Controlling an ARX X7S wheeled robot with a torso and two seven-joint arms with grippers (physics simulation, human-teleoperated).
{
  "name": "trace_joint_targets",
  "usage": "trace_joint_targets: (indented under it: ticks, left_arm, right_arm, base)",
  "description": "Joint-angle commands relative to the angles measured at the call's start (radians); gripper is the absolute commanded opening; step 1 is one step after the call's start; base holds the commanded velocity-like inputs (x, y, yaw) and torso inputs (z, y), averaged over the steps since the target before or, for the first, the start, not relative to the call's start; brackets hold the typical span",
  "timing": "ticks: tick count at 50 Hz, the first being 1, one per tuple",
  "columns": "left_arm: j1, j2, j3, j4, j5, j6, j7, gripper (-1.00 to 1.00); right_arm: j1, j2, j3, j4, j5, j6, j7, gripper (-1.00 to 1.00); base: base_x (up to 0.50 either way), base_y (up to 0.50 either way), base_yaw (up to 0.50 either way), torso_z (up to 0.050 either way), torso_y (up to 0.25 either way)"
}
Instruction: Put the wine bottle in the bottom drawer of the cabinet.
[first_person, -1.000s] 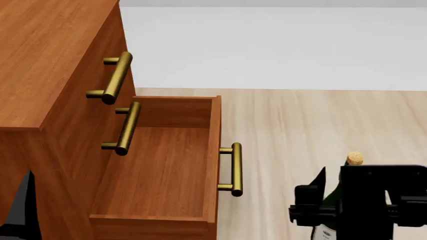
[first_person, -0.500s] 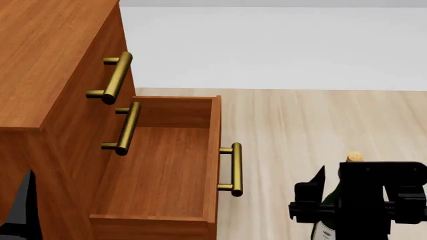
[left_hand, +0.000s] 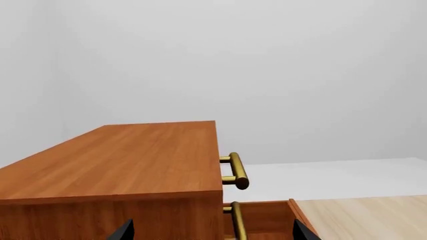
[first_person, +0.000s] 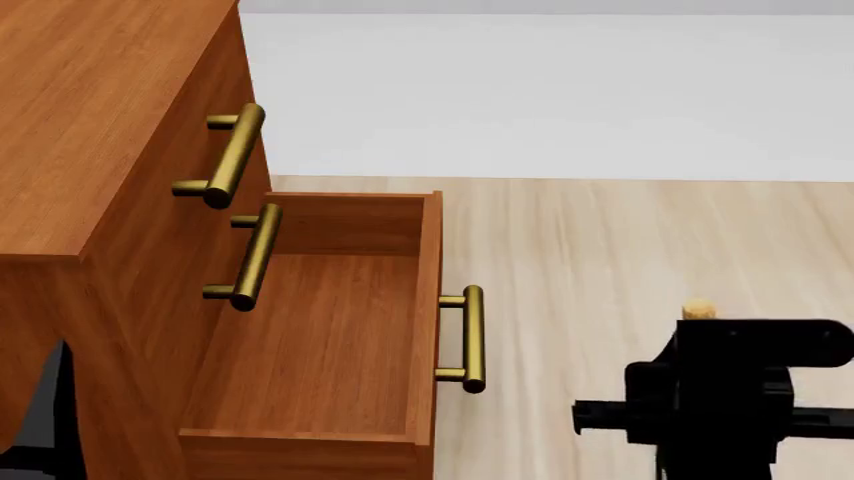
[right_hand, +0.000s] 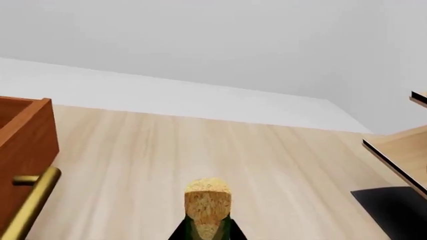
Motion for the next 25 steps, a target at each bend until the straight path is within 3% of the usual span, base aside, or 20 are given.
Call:
trace_joint_targets:
  ticks: [1,25]
  left_arm:
    - [0.008,0.001,-0.006,-0.001,0.001,-0.002,0.0,1.0]
    - [0.015,-0.009,-0.021,-0.001,-0.002,-0.004,0.003,1.0]
  right_arm:
    - [0.021,0.014,0.007,-0.048,-0.01,0.027,0.012,-1.0]
    - [0.087,0.074,0.03,-0.237,0.035,0.121,0.078,-1.0]
  base:
    - [0.0,0.0,0.0,0.0,0.0]
    - [0.0,0.0,0.0,0.0,0.0]
